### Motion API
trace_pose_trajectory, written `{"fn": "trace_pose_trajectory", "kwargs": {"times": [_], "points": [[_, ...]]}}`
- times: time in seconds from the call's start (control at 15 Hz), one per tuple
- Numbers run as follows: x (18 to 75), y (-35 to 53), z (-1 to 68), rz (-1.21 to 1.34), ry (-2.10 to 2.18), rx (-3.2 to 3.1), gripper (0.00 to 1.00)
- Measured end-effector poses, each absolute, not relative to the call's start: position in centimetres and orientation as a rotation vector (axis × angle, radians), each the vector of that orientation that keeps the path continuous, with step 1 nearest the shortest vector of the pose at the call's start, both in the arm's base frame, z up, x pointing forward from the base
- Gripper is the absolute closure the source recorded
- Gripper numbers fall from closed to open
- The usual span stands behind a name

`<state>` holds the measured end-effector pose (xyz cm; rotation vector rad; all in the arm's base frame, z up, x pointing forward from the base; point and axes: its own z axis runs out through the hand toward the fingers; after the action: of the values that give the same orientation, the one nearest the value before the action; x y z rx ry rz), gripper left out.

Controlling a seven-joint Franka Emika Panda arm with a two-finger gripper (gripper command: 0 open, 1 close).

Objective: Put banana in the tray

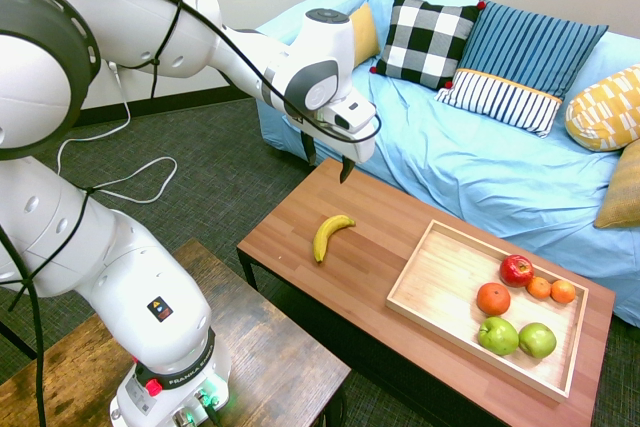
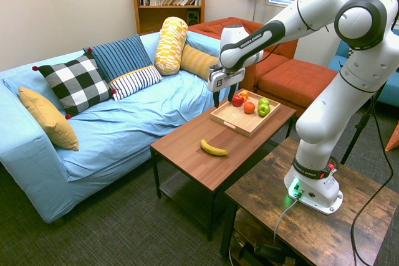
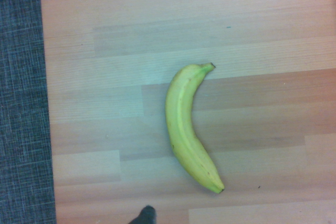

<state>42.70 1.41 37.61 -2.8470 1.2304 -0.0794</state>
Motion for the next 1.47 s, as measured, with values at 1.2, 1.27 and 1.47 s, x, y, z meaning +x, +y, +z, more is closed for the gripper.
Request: {"fn": "trace_pose_trajectory", "kwargs": {"times": [1.2,1.27,1.47], "points": [[51.0,4.3,13.7,-0.004,1.291,-2.852,0.00],[51.6,4.2,12.7,0.004,1.304,-2.853,0.00],[52.4,4.1,10.1,0.035,1.339,-2.850,0.00]]}}
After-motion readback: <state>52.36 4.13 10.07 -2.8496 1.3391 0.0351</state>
